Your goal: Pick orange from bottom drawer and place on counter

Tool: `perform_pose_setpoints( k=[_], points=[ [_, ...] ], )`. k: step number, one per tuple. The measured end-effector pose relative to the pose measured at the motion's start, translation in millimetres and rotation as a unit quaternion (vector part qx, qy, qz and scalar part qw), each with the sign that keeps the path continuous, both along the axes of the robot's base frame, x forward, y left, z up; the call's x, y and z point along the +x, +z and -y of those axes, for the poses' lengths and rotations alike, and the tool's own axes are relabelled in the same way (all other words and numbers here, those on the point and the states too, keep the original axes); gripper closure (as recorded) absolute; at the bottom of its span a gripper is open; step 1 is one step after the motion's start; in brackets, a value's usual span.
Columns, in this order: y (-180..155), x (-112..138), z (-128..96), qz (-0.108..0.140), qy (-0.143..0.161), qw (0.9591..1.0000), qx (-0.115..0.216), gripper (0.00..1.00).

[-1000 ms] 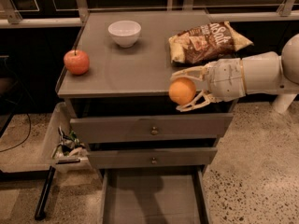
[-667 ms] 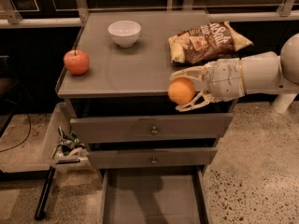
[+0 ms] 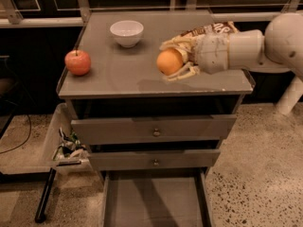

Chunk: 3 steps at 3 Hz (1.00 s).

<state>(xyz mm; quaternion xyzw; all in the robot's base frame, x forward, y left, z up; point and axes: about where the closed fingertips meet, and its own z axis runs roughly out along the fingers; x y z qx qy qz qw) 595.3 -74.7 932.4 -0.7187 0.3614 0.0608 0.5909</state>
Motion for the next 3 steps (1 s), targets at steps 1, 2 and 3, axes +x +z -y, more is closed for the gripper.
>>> perform_pose_setpoints(
  k=[1,2,3],
  points=[
    [21,48,-14,-0.016,0.000,0.9985,0.053,1.00],
    [17,83,-20,-0.051,-0.017,0.9959,0.073,1.00],
    [3,101,-25,-0.087,-0.046,0.9945,0.035,1.00]
  ],
)
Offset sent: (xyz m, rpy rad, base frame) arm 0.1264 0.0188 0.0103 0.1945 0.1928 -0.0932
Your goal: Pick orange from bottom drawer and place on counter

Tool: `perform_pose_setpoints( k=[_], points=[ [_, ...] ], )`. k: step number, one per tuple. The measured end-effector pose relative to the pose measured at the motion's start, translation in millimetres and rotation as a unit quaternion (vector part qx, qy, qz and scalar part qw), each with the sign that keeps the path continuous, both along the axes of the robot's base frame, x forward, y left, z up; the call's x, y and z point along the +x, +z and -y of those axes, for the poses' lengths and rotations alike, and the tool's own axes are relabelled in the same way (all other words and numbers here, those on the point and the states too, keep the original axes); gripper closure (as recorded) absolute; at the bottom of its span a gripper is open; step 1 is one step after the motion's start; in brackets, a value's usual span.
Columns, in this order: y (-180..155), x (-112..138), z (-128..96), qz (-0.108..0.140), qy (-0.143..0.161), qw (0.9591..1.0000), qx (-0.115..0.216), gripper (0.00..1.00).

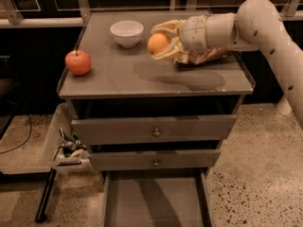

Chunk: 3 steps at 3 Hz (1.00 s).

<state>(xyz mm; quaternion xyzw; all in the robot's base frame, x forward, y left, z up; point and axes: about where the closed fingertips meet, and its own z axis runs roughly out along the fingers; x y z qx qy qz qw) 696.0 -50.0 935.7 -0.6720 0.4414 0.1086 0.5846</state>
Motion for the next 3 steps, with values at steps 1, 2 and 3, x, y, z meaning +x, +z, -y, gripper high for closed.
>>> perform_pose_setpoints(
  k=[1,2,3],
  points=[
    [-22,12,-2,-0.033,-0.026,0.9966,-0.070,1.00],
    [-39,22,6,-0.058,-0.046,0.9920,-0.102,1.00],
    [-54,30,11,-0.076,-0.058,0.9882,-0.120,1.00]
  ],
)
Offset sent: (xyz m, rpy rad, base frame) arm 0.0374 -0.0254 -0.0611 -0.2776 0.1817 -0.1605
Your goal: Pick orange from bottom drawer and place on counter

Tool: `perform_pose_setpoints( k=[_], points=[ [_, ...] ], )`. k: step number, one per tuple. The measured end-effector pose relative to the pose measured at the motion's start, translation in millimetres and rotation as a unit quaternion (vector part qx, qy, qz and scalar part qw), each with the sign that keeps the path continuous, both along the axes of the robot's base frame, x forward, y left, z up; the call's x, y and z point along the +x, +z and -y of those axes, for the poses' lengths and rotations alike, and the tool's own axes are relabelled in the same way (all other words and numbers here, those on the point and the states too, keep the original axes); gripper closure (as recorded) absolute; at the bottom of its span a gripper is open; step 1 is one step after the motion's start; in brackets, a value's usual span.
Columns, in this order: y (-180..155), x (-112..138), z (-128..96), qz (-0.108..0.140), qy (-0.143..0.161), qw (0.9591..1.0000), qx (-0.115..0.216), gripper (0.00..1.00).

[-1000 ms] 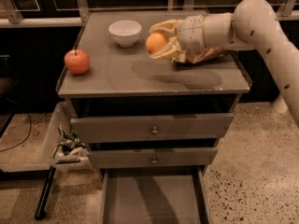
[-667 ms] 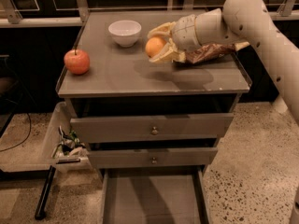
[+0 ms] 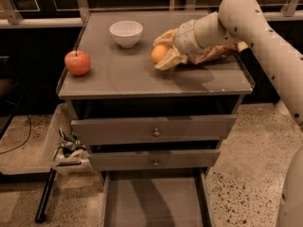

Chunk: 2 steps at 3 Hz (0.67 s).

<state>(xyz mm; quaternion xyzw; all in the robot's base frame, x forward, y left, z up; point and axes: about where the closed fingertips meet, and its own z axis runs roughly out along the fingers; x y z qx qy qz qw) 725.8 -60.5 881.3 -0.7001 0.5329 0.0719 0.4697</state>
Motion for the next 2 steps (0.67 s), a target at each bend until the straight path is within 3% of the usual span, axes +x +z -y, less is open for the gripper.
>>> perform_pose_setpoints(
  k=[2],
  points=[
    [-0.6,0.2,0.3,-0.001,-0.001,1.0000,-0.001,0.59]
  ],
)
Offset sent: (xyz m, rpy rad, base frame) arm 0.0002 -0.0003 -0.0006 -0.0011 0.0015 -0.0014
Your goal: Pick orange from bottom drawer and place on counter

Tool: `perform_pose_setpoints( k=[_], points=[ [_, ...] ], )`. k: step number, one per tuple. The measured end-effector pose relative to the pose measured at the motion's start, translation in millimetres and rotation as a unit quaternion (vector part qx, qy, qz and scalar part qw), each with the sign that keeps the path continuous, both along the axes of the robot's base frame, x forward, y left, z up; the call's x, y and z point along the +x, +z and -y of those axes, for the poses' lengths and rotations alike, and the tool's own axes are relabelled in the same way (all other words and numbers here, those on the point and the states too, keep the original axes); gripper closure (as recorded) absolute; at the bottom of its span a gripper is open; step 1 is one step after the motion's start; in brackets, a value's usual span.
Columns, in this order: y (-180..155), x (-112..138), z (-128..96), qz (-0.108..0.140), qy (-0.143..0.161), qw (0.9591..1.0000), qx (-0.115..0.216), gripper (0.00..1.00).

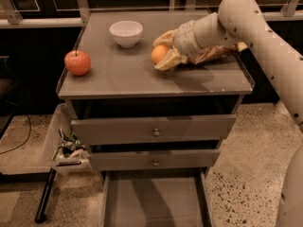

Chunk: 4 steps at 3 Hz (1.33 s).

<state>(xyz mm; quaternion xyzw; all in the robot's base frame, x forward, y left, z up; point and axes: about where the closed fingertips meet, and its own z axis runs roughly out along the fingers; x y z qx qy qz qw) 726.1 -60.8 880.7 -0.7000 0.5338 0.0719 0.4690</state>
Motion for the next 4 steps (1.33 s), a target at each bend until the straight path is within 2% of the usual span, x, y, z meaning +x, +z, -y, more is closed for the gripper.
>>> perform_pose_setpoints(
  k=[2,3,4],
  points=[
    [0.0,0.0,-0.1,0.000,0.000,1.0000,0.000,0.13],
    [-0.1,0.0,-0.1,0.000,0.000,1.0000,0.000,0.00],
    [-0.1,0.0,-0.1,0.000,0.000,1.0000,0.000,0.00]
  ],
)
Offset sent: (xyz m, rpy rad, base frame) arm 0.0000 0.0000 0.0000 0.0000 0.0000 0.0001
